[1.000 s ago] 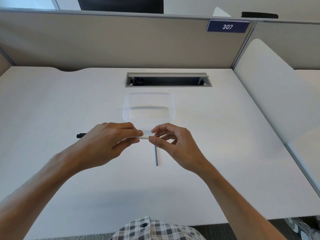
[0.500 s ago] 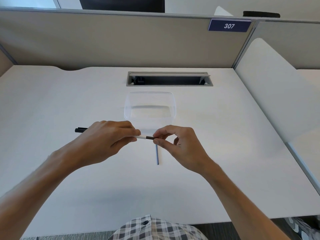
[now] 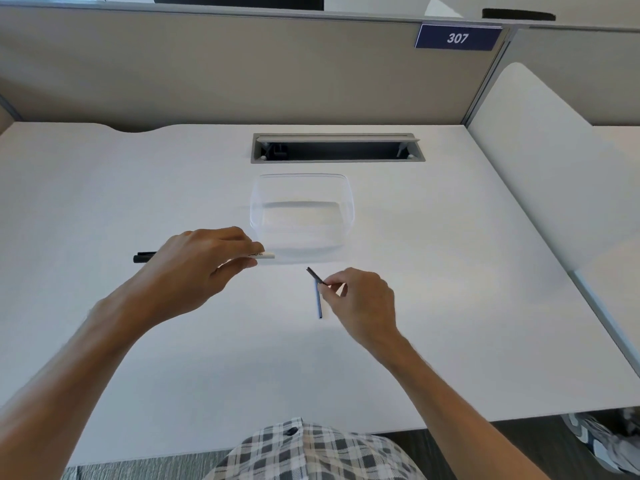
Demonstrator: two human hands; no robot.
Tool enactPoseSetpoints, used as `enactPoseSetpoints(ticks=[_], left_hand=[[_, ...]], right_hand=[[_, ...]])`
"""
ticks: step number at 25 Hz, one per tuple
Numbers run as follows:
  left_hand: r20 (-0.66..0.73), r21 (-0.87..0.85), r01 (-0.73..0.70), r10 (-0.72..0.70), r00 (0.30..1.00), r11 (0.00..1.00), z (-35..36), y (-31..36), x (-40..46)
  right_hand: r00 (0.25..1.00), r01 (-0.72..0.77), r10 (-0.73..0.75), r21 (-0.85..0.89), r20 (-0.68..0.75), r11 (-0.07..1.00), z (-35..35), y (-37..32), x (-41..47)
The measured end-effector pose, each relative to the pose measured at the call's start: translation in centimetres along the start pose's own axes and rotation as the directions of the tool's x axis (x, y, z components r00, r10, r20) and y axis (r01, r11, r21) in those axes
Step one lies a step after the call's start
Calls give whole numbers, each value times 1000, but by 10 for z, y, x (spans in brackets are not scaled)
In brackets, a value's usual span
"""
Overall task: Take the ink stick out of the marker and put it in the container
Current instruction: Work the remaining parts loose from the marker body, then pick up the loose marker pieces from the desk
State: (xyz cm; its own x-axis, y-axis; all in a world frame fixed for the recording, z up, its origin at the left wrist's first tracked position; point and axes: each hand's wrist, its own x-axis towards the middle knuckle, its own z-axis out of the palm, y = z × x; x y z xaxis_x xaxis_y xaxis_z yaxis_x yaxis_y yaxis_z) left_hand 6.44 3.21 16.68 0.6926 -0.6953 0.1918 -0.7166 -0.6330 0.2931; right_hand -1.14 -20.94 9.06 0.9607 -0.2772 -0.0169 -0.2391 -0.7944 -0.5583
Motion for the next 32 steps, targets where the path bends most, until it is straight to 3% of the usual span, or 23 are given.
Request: enactPoseSetpoints(ticks=[9,26,29,32], left_hand=[[-11,-94,49,-51,999,994,8,-5,-13],[41,-117,57,-52,998,992,12,-22,-21],[38,-122,52,-48,998,991,14,-20,-19],[33,-138,48,-44,999,989,16,-16,-19]], right_hand=[[984,92,-110,-132,-141,987,89,0,-9],[954,94,-156,-239,-256,966,124,7,-3],[932,139,-195,-195,-304,971,121,7,-6],[928,164,-157,-7,-337,986,110,-1,-14]])
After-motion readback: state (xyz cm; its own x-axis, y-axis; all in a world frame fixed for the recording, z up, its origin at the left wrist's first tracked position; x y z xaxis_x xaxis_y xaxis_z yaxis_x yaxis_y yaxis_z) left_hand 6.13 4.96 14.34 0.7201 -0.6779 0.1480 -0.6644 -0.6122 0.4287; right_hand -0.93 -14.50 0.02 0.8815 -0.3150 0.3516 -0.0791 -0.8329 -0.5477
